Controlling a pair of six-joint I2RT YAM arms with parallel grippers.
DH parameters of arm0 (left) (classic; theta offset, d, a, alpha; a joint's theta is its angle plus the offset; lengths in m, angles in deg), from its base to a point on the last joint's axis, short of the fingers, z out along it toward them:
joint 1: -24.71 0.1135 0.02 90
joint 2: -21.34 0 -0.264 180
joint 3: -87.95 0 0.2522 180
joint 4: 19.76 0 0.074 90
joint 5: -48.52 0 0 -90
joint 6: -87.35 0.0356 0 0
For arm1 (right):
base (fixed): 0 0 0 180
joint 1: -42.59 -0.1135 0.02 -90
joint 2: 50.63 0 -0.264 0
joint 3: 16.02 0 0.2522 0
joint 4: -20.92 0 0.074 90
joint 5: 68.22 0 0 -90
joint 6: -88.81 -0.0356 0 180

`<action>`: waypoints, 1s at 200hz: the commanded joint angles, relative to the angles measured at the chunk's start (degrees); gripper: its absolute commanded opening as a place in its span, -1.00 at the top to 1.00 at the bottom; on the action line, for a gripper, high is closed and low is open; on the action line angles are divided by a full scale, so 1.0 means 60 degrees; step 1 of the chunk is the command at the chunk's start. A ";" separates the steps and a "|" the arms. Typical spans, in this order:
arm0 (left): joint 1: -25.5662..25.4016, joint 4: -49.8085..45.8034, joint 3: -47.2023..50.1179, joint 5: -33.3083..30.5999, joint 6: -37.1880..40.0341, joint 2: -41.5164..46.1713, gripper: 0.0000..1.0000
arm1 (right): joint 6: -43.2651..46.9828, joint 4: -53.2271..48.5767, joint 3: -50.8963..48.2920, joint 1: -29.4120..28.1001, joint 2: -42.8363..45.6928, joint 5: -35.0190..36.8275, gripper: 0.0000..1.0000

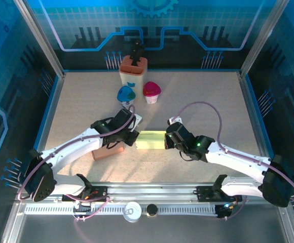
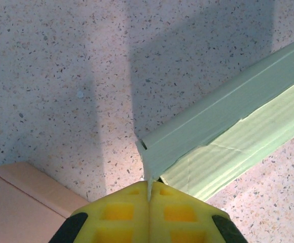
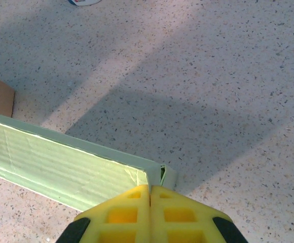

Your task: Fold the paper box

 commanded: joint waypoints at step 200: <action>-0.0460 0.0249 -0.0402 -0.0015 -0.4002 -0.0233 0.91 | -0.0987 -0.0379 0.0760 -0.0578 -0.0523 0.0646 1.00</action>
